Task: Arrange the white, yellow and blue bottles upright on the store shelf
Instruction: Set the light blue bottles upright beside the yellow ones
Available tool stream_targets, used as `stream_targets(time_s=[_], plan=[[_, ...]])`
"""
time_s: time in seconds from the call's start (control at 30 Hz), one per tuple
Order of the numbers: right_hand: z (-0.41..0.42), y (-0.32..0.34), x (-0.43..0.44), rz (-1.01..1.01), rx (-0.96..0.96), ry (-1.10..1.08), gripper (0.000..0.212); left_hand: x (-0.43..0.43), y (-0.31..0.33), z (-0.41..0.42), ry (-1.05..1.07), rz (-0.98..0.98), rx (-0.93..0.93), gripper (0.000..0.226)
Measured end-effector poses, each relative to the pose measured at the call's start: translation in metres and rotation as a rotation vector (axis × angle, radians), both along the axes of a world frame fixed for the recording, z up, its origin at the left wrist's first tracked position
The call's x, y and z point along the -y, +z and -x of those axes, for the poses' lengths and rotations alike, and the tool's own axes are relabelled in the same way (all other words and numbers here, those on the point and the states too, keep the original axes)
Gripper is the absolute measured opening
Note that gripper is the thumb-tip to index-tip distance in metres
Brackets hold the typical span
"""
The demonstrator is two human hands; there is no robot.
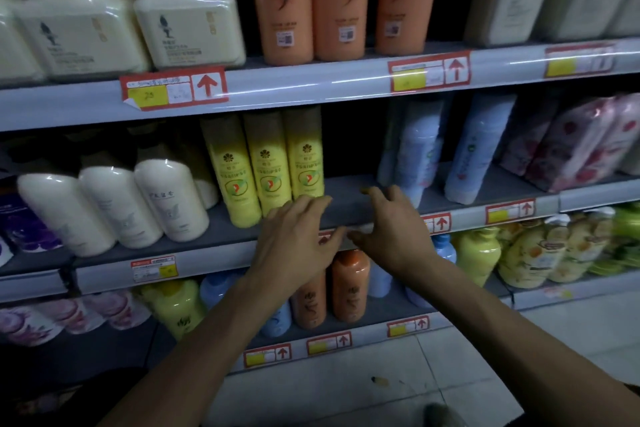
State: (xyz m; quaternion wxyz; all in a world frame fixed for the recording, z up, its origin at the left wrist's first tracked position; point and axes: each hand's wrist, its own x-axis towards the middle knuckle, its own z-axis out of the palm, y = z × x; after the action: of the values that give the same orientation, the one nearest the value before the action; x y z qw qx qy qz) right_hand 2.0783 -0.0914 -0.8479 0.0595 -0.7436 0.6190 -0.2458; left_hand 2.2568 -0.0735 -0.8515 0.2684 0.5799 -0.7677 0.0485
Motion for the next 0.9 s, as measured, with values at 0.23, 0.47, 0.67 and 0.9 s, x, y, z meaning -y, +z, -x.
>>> stream_targets(time_s=[0.23,0.47,0.67,0.9], plan=[[0.077,-0.003,-0.004,0.005,-0.038,-0.068,0.071,0.032,-0.005,0.075,-0.104,-0.035,-0.154,0.055],[0.123,-0.015,0.02,-0.065,0.214,-0.245,0.056,0.08,-0.022,0.145,0.051,-0.135,-0.601,0.046],[0.125,-0.017,0.031,-0.068,0.21,-0.221,0.053,0.092,-0.033,0.161,0.116,-0.136,-0.613,0.064],[0.116,-0.005,0.04,-0.077,0.338,-0.22,0.045,0.101,-0.027,0.163,0.141,-0.203,-0.611,0.068]])
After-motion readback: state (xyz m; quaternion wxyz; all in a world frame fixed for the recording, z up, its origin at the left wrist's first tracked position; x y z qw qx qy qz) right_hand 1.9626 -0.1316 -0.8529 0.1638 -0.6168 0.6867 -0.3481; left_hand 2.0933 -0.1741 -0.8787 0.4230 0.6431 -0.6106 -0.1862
